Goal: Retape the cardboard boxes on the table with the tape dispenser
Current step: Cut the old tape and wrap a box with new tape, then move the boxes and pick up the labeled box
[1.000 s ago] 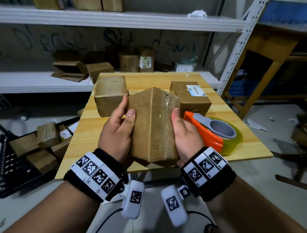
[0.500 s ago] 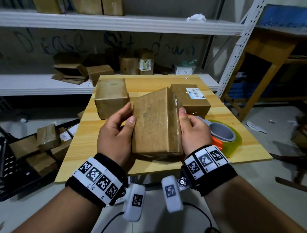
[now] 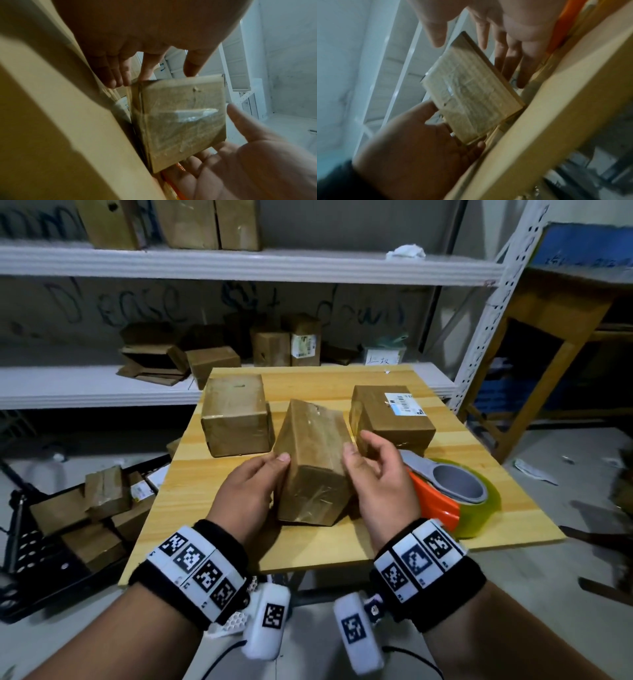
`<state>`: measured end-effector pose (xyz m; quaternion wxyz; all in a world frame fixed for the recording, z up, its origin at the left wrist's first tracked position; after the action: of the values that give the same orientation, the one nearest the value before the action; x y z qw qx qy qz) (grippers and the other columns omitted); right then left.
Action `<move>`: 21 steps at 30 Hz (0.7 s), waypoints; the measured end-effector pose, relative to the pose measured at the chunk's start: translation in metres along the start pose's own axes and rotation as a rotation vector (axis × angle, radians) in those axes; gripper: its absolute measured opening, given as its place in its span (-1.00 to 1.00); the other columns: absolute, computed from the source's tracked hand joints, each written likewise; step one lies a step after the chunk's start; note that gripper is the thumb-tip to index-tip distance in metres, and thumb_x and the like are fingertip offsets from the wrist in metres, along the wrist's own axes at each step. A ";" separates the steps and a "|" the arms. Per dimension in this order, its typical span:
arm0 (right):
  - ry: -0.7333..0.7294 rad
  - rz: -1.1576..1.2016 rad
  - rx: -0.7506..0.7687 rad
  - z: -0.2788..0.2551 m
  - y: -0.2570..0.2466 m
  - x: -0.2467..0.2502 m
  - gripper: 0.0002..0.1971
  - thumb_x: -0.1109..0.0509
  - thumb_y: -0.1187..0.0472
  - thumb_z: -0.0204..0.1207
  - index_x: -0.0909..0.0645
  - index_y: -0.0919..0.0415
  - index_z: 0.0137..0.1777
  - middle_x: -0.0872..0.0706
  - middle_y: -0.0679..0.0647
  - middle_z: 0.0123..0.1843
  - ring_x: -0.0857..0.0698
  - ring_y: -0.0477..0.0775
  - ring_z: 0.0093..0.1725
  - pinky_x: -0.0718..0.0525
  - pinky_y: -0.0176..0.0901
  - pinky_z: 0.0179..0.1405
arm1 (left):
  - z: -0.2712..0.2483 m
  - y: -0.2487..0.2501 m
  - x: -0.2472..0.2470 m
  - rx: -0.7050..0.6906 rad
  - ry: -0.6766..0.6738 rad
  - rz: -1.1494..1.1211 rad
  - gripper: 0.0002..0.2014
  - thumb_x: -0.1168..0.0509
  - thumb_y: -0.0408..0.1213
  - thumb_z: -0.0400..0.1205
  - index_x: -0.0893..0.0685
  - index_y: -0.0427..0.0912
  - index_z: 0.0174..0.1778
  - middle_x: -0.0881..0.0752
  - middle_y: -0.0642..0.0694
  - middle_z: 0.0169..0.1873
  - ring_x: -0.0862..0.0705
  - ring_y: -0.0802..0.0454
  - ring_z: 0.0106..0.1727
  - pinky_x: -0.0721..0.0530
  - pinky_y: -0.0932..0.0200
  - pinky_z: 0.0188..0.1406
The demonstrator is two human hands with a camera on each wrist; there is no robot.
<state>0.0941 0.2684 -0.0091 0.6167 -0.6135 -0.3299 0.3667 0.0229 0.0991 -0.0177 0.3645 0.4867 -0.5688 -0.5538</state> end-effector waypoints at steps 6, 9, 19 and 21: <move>-0.125 -0.187 0.207 -0.007 -0.002 -0.001 -0.32 -0.73 0.18 0.43 -0.52 -0.20 0.47 -0.70 -0.23 0.37 -0.72 -0.24 0.34 -0.82 0.00 0.30 | 0.003 0.005 0.005 -0.087 0.094 0.235 -0.75 -0.41 -0.17 0.74 -0.76 -0.04 0.34 -0.80 -0.01 0.10 -0.69 0.07 0.02 -0.71 0.07 0.09; -0.083 -0.289 0.230 -0.002 -0.005 -0.003 -0.44 -0.72 -0.03 0.34 -0.59 -0.30 0.31 -0.74 -0.21 0.31 -0.75 -0.13 0.31 -0.84 0.10 0.23 | 0.000 0.016 0.010 -0.164 0.166 0.279 -0.70 -0.46 -0.17 0.70 -0.74 0.01 0.37 -0.80 0.06 0.16 -0.74 0.05 0.21 -0.72 -0.04 0.30; -0.012 -0.504 0.187 0.033 -0.018 -0.018 -0.52 -0.57 0.15 0.61 -0.64 -0.17 0.50 -0.61 -0.17 0.52 -0.59 -0.08 0.49 -0.67 -0.01 0.49 | -0.010 0.054 0.029 -0.291 0.257 0.309 -0.75 -0.47 -0.18 0.68 -0.76 0.08 0.28 -0.80 0.09 0.16 -0.76 0.09 0.21 -0.74 0.06 0.15; -0.054 -0.511 0.155 0.043 -0.019 -0.025 -0.52 -0.47 0.17 0.70 -0.58 -0.13 0.59 -0.56 -0.14 0.62 -0.54 -0.03 0.60 -0.60 0.12 0.59 | -0.007 0.064 0.034 -0.281 0.283 0.361 -0.73 -0.44 -0.16 0.70 -0.74 0.10 0.32 -0.77 0.09 0.21 -0.75 0.11 0.19 -0.74 -0.03 0.20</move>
<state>0.0455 0.2694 0.0120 0.7256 -0.4511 -0.4612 0.2395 0.0114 0.0586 0.0415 0.5974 0.3945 -0.5073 -0.4798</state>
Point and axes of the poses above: each hand's wrist, its own z-axis towards the middle knuckle, its own x-axis out of the back of the hand, y = z × x, the point moved 3 cm from there along z, towards the middle knuckle
